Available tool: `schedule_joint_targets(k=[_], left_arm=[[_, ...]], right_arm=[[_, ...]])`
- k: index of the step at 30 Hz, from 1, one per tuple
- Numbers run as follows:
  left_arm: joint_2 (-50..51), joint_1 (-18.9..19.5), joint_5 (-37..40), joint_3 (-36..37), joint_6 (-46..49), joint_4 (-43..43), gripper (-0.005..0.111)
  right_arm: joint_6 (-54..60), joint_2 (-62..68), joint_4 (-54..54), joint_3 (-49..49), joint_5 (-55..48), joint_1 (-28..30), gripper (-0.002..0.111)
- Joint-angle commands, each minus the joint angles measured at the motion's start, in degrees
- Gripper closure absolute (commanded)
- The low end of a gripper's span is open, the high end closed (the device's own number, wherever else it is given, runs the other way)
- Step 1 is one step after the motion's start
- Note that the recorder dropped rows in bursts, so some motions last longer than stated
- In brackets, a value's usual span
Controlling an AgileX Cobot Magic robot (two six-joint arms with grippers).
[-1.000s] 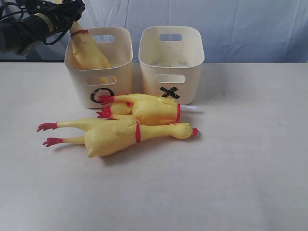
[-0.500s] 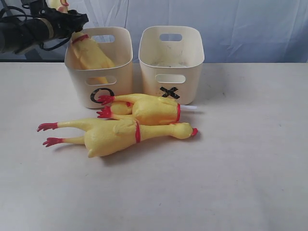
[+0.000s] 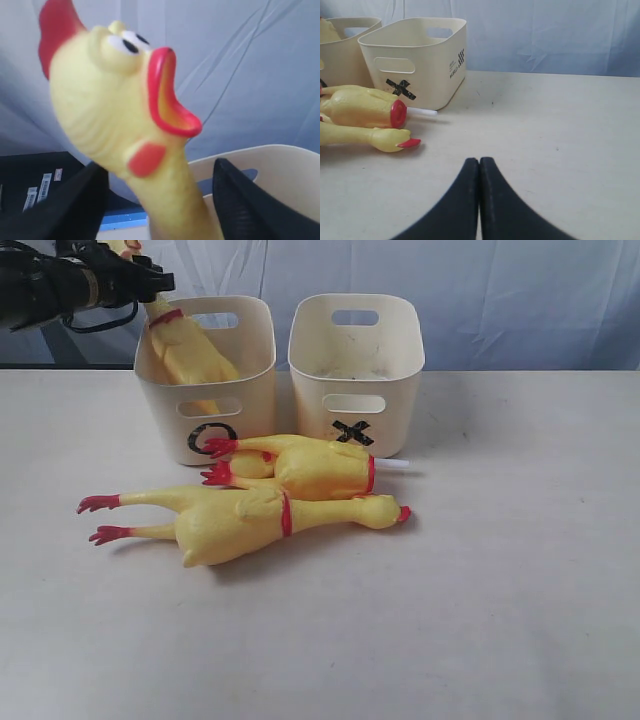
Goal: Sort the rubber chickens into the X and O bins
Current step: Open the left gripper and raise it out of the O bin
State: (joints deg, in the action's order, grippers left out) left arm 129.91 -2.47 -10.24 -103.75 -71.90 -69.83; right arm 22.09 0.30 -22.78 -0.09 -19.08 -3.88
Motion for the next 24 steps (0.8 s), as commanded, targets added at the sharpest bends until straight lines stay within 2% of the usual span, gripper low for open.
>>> schedule_joint_targets(k=[1, 5, 15, 18, 24], left_arm=[[-1.3, 0.0, -0.2, -0.4, -1.8, -0.5, 0.048], [-1.3, 0.0, -0.3, -0.4, -11.9, -2.4, 0.048], [-1.6, 0.0, -5.2, -0.4, -35.7, -24.0, 0.048], [-2.3, 0.0, -5.3, -0.4, -40.6, -30.1, 0.048], [-4.1, 0.2, -8.9, -0.4, -41.9, -30.1, 0.048]], right_arm=[[0.2, -0.3, 0.2, 0.1, 0.4, -0.2, 0.109], [0.2, -0.3, 0.2, 0.1, 0.4, -0.2, 0.109], [0.2, -0.3, 0.2, 0.1, 0.4, -0.2, 0.109], [0.2, -0.3, 0.2, 0.1, 0.4, -0.2, 0.109], [0.2, -0.3, 0.2, 0.1, 0.4, -0.2, 0.109]])
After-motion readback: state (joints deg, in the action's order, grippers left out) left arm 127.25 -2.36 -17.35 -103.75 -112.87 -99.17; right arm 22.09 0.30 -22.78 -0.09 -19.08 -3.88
